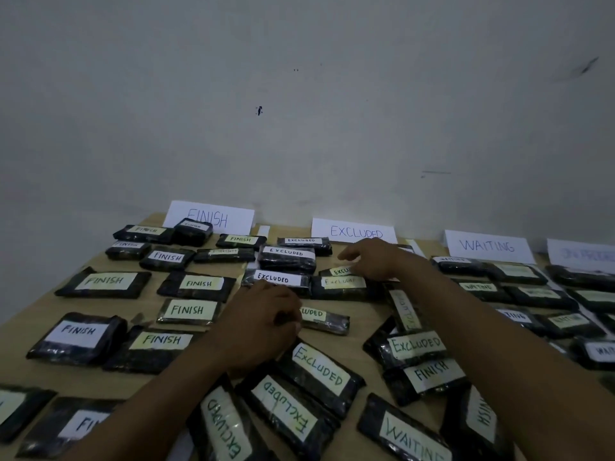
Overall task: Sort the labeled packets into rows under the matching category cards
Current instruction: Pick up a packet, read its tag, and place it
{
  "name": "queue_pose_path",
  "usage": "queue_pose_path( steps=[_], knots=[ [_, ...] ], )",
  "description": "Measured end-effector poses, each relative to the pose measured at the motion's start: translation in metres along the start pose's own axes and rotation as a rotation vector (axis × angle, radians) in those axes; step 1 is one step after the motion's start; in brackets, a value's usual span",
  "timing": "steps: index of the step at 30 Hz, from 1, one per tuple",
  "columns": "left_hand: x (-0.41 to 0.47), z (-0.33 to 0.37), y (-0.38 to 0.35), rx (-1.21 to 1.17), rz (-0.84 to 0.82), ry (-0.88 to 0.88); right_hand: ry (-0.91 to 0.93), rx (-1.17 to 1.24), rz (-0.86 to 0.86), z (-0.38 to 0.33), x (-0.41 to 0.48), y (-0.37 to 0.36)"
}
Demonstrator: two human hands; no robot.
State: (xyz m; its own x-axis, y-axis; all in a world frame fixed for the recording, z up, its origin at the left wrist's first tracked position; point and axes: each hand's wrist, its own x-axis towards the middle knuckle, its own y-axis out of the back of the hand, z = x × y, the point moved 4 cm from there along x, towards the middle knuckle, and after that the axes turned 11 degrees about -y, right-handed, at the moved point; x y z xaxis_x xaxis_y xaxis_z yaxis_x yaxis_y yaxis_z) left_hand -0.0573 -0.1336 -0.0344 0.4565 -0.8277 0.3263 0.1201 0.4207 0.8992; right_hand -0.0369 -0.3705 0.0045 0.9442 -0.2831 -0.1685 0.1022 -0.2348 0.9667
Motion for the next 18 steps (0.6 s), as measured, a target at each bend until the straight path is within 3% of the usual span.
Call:
queue_pose_path(
  steps=[5,12,18],
  knots=[
    [-0.002,-0.001,-0.005,0.008,0.016,-0.010,-0.037,-0.041,-0.078,-0.003,0.015,-0.003],
    [-0.002,-0.001,-0.005,0.007,0.032,-0.009,-0.016,0.040,0.102,0.002,0.022,0.004],
    [-0.003,-0.003,-0.005,-0.005,0.025,-0.011,0.017,0.106,0.157,-0.002,0.023,0.003]
  ],
)
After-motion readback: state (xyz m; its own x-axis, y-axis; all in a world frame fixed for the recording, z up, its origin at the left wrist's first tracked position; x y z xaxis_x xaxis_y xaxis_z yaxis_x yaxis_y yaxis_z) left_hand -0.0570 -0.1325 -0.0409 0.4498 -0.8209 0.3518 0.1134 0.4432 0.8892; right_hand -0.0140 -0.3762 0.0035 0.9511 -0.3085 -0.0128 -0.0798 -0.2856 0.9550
